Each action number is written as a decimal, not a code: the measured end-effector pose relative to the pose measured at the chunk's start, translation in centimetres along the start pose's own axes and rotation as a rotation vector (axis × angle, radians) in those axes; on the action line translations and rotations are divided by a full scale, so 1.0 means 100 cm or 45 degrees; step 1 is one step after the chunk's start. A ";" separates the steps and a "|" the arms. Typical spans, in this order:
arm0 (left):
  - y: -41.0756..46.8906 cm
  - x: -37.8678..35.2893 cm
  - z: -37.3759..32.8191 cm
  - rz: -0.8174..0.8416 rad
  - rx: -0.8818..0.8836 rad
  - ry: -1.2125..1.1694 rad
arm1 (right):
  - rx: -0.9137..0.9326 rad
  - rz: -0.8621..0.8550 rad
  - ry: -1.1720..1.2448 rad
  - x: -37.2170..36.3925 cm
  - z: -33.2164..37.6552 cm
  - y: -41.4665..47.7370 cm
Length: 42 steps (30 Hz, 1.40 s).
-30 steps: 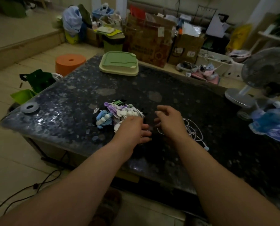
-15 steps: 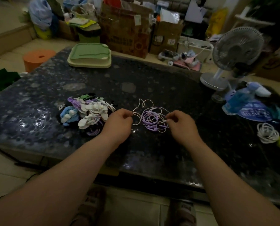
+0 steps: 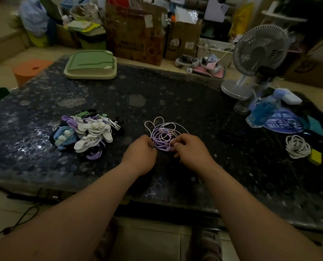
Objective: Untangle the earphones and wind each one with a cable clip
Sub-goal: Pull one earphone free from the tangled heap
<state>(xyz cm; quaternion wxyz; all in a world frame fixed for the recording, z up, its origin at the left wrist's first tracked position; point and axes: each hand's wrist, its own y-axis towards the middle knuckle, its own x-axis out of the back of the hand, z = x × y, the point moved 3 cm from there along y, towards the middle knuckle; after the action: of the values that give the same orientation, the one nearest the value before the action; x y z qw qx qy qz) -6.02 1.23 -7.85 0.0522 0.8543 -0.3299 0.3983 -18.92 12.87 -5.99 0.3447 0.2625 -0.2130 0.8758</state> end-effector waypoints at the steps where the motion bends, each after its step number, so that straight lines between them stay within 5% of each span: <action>1: 0.000 0.002 0.002 -0.032 0.003 -0.025 | -0.007 -0.059 -0.051 0.005 -0.005 0.000; 4: -0.001 0.011 0.004 -0.134 0.017 -0.054 | 0.153 -0.165 -0.307 0.012 -0.011 0.001; 8: -0.004 0.005 0.002 -0.039 0.012 -0.043 | 0.447 -0.019 -0.589 -0.014 0.000 0.002; 16: 0.001 0.006 0.007 0.019 0.048 -0.023 | 0.473 -0.084 -0.807 -0.012 0.008 -0.002; 19: -0.005 0.010 0.001 -0.034 0.056 -0.092 | 0.348 -0.285 -0.494 0.020 0.010 -0.003; 23: -0.019 0.024 -0.024 -0.342 -0.230 -0.170 | 0.009 -0.133 0.359 0.054 0.011 -0.020; 30: -0.045 0.000 -0.068 0.008 -0.747 -0.202 | 0.147 0.100 0.424 0.076 0.032 -0.061; 32: -0.045 0.000 -0.072 0.086 -0.641 -0.405 | 0.097 0.088 0.485 0.077 0.026 -0.061; 35: -0.044 0.006 -0.072 0.183 -0.343 -0.842 | -0.287 0.008 0.604 0.073 0.004 -0.060; 38: -0.045 0.008 -0.070 0.317 -0.145 -1.164 | -0.605 0.302 0.443 0.050 -0.019 -0.071; 42: -0.056 -0.009 -0.076 0.509 -0.098 -1.085 | -0.748 0.404 0.844 0.021 -0.031 -0.059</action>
<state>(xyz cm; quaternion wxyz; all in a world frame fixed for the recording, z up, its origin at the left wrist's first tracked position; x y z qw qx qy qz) -7.90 8.73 -2.35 -0.1339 0.8588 -0.4945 0.0020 -16.98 19.59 -5.98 0.3158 -0.1758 -0.3677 0.8568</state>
